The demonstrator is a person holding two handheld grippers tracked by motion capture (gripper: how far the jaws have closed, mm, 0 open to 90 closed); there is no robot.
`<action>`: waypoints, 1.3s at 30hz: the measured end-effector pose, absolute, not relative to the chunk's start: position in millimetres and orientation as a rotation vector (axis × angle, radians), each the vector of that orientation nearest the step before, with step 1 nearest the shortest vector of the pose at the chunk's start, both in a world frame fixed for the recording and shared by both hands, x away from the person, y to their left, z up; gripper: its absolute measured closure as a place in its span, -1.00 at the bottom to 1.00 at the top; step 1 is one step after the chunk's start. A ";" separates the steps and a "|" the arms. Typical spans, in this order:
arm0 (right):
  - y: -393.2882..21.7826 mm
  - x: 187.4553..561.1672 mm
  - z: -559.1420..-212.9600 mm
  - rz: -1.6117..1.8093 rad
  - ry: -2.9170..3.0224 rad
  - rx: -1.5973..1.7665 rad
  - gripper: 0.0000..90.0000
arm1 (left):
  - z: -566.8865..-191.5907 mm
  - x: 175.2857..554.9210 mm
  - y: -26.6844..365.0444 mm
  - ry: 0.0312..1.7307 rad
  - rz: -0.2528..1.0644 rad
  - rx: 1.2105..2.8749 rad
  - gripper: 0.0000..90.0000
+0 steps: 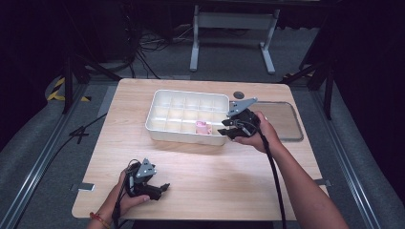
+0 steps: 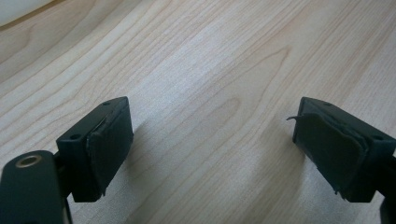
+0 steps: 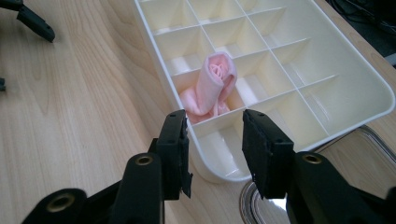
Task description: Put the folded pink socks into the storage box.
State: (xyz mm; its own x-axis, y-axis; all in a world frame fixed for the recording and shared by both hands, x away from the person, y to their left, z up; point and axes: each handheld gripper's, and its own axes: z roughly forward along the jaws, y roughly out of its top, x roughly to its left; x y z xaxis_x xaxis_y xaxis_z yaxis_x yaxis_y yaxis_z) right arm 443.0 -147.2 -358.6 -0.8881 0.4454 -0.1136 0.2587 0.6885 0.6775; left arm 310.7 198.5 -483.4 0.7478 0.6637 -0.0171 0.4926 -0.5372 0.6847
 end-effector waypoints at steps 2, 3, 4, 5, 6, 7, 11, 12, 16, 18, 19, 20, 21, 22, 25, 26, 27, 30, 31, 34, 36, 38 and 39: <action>-150.2 440.3 -357.8 0.997 2.627 0.554 0.34 | -483.4 310.8 198.5 0.863 0.321 2.251 -0.72; -155.1 435.7 -356.6 1.001 2.619 0.558 0.32 | -483.3 310.8 198.6 0.864 0.320 2.252 -0.72; -157.3 433.6 -356.1 0.999 2.617 0.549 0.32 | -483.3 310.8 198.5 0.864 0.320 2.252 -0.72; -159.2 431.3 -355.8 1.003 2.614 0.553 0.30 | -483.3 310.8 198.6 0.864 0.319 2.253 -0.72; -161.3 429.5 -355.5 1.001 2.611 0.550 0.28 | -483.3 310.8 198.6 0.864 0.320 2.252 -0.73; -161.3 429.5 -355.5 1.001 2.611 0.550 0.28 | -483.3 310.8 198.6 0.864 0.320 2.252 -0.73; -169.0 422.6 -354.4 0.989 2.597 0.547 0.21 | -483.3 310.8 198.6 0.864 0.319 2.253 -0.73; -171.4 420.1 -353.9 0.987 2.591 0.546 0.18 | -483.3 310.8 198.6 0.863 0.320 2.252 -0.73; -178.3 412.6 -353.8 0.977 2.574 0.544 0.11 | -483.2 310.8 198.6 0.864 0.319 2.253 -0.73; -181.3 408.4 -354.9 0.958 2.569 0.538 0.09 | -483.2 310.8 198.6 0.864 0.319 2.253 -0.73; -182.9 406.5 -355.4 0.955 2.569 0.536 0.08 | -483.3 310.8 198.5 0.864 0.318 2.252 -0.73; -184.2 405.0 -355.9 0.953 2.568 0.529 0.07 | -483.3 310.8 198.5 0.864 0.319 2.253 -0.73; -185.4 403.9 -356.2 0.950 2.567 0.527 0.07 | -483.2 310.8 198.5 0.864 0.319 2.253 -0.73; -186.9 402.2 -356.6 0.950 2.568 0.529 0.06 | -483.2 310.8 198.5 0.864 0.319 2.253 -0.73; -191.8 397.2 -357.5 0.946 2.564 0.533 0.03 | -483.3 310.8 198.5 0.864 0.319 2.253 -0.73; -194.1 395.9 -358.1 0.948 2.559 0.531 0.03 | -483.2 310.8 198.5 0.864 0.319 2.253 -0.73; -195.4 395.0 -358.6 0.946 2.555 0.531 0.02 | -483.2 310.8 198.5 0.864 0.319 2.253 -0.73; -200.7 391.0 -361.5 0.932 2.551 0.535 0.00 | -483.2 310.8 198.5 0.864 0.319 2.253 -0.73; -202.4 389.4 -362.8 0.926 2.548 0.535 0.00 | -483.3 310.8 198.5 0.864 0.319 2.253 -0.73; -206.5 386.5 -365.9 0.920 2.551 0.540 -0.01 | -483.3 310.8 198.5 0.864 0.318 2.253 -0.73; -210.5 383.7 -368.7 0.914 2.543 0.543 -0.02 | -483.3 310.8 198.5 0.864 0.318 2.253 -0.73; -215.3 380.8 -371.8 0.909 2.545 0.550 -0.03 | -483.3 310.8 198.5 0.863 0.317 2.253 -0.73; -218.3 379.5 -373.5 0.909 2.542 0.546 -0.03 | -483.3 310.9 198.5 0.863 0.318 2.253 -0.73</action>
State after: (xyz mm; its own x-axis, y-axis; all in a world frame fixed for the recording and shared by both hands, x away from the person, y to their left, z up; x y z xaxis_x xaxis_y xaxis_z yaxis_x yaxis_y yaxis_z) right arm 379.5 -218.3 -373.5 -0.8502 0.4773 -0.2223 0.2280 0.7143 0.6617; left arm 310.9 198.5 -483.3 0.7486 0.6627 -0.0182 0.4929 -0.5380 0.6838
